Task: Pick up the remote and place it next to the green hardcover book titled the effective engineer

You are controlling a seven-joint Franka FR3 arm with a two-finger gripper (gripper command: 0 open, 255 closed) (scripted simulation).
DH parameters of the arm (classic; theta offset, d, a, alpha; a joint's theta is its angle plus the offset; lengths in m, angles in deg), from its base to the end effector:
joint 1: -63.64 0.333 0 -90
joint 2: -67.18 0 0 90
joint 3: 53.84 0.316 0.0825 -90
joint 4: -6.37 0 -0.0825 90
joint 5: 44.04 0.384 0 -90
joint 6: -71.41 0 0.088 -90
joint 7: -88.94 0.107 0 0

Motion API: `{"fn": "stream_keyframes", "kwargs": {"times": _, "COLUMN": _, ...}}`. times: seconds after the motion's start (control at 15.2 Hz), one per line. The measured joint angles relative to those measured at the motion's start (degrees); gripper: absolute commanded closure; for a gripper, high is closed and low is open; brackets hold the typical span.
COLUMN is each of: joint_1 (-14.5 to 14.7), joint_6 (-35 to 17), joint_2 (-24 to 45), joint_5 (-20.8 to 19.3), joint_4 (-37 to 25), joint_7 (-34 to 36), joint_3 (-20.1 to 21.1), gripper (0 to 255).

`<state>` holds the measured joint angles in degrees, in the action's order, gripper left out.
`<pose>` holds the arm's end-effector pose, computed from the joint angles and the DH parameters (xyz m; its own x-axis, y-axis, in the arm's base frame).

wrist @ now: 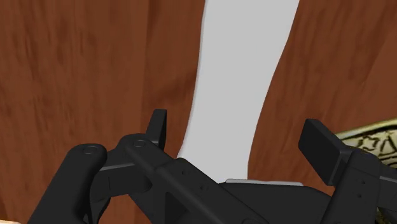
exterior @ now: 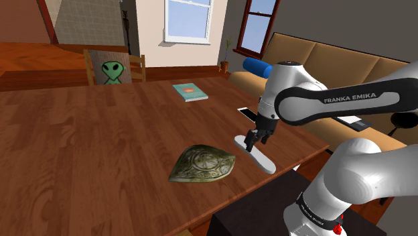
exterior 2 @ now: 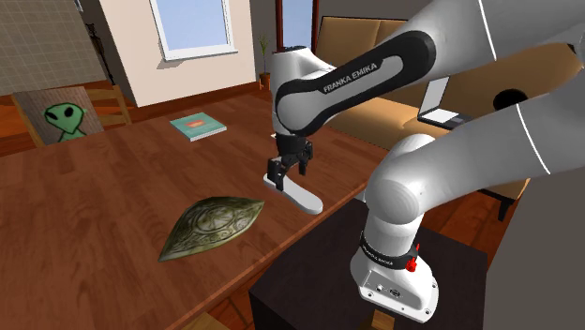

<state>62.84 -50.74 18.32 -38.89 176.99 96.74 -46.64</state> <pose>0.2740 0.0258 0.3632 0.9934 -0.1144 0.0080 -0.1145 -0.9933 0.0173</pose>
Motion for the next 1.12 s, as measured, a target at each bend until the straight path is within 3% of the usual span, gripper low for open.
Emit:
{"fn": "stream_keyframes", "kwargs": {"times": 0.4, "joint_1": 0.03, "joint_6": -5.71, "joint_2": 3.03, "joint_5": 0.32, "joint_4": 2.72, "joint_7": -0.06, "joint_3": 0.31, "gripper": 0}}
{"fn": "stream_keyframes", "kwargs": {"times": 0.79, "joint_1": 0.06, "joint_6": -6.35, "joint_2": 3.44, "joint_5": 0.38, "joint_4": 2.93, "joint_7": -0.02, "joint_3": 0.38, "gripper": 0}}
{"fn": "stream_keyframes", "kwargs": {"times": 0.86, "joint_1": 0.06, "joint_6": -6.35, "joint_2": 3.44, "joint_5": 0.38, "joint_4": 2.93, "joint_7": -0.02, "joint_3": 0.38, "gripper": 255}}
{"fn": "stream_keyframes", "kwargs": {"times": 1.12, "joint_1": 0.06, "joint_6": -6.35, "joint_2": 3.44, "joint_5": 0.38, "joint_4": 2.93, "joint_7": -0.02, "joint_3": 0.38, "gripper": 255}}
